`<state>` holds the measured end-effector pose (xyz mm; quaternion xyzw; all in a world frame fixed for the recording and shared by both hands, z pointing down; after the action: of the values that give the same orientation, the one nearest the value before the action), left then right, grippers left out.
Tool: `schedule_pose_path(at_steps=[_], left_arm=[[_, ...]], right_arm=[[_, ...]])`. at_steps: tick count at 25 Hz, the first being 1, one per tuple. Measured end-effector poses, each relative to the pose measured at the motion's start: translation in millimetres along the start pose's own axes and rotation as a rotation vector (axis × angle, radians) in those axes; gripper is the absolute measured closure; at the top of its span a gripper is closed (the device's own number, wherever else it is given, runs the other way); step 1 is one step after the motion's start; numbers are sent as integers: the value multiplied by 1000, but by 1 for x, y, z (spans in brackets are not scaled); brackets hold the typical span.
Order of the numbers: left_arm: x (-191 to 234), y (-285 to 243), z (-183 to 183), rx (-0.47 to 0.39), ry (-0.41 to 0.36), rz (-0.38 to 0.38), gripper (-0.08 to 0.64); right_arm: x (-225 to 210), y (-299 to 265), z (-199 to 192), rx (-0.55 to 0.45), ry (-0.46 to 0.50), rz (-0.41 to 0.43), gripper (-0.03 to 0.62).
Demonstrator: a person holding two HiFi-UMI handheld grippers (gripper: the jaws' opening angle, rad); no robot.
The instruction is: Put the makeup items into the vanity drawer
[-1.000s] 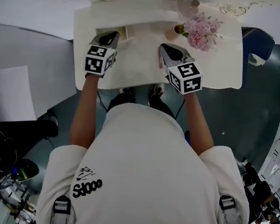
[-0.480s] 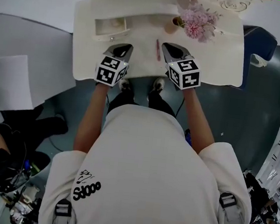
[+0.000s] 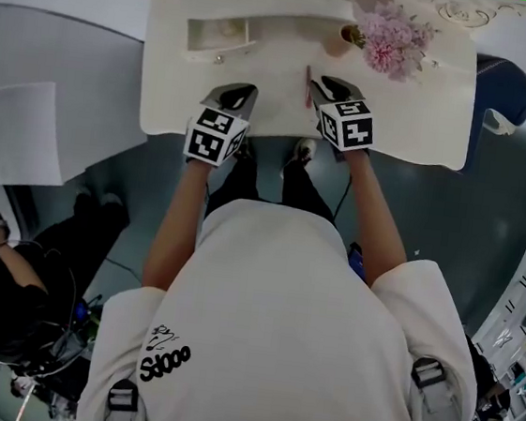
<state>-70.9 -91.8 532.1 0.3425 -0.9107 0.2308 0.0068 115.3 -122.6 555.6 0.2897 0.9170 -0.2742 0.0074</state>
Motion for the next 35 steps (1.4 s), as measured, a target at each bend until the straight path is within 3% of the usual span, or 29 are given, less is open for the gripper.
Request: schedule_pose_path(at_steps=[12,15,21,25,28,35], left_arm=[[6,12,-17,31,42,52,543],[4,13,-17,43,23,42,543],[2,18,-14,45,9,40,543],[0,23,-14,40,10,43,543],[6,29,-11,26,4,60,543],[42,43,4,-34,26,131,543]], right_arm=[[-4,-35,-40,123,14,-39,472],[-3,-40,-45,157,27,-45,472],[-5,-40,-44,184,66,-97,542],[-7,-35,-44,215,18,-110,545],[-5,-27,-36,200,-10,-117,545],[10,-13,8,87,55,-70,545]])
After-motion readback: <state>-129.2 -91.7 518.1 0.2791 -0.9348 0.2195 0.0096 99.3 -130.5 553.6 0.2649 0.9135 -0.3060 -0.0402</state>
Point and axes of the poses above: the fingertips, and each gripper's own axes: y backward along the fingers, x to its left, z out of its top, the point moved 6 cm from there along y, backward along the fingers, and after that the axes turned 15 degrees about -x, right-handed, at the moved point
